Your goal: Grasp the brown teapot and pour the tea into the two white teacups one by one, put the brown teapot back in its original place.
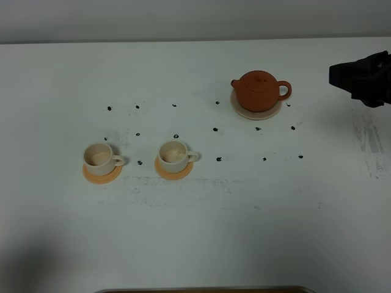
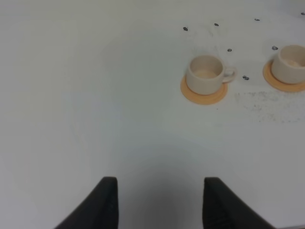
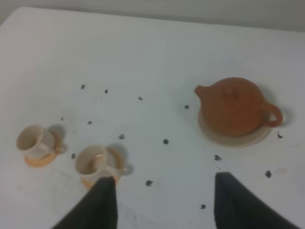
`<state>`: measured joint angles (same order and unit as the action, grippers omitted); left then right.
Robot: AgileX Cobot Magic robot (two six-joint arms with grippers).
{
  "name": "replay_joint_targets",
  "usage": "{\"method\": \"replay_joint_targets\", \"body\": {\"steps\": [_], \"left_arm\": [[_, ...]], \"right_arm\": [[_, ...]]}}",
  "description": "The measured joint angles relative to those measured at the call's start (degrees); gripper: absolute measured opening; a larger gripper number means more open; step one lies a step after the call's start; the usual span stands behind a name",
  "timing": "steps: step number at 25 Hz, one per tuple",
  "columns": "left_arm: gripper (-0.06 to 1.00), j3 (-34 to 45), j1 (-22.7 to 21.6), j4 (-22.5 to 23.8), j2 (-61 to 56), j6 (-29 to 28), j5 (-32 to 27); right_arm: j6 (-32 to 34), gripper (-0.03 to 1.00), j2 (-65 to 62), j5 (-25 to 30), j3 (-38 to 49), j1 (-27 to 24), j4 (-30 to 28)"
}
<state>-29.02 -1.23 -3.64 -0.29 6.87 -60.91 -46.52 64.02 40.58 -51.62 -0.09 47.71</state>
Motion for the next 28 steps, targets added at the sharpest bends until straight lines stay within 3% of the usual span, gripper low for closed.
{"method": "replay_joint_targets", "body": {"steps": [6,18,28], "left_arm": [[0.43,0.00,0.00,0.00,0.00,-0.05,0.00],[0.43,0.00,0.00,0.00,0.00,-0.05,0.00],[0.43,0.00,0.00,0.05,0.00,-0.05,0.00]], "right_arm": [[5.59,0.48,4.29,-2.55,0.00,0.00,-7.06],[7.00,0.48,15.32,-14.97,0.00,0.00,-8.73],[19.26,0.48,19.40,-16.86,-5.64,1.80,-24.85]]}}
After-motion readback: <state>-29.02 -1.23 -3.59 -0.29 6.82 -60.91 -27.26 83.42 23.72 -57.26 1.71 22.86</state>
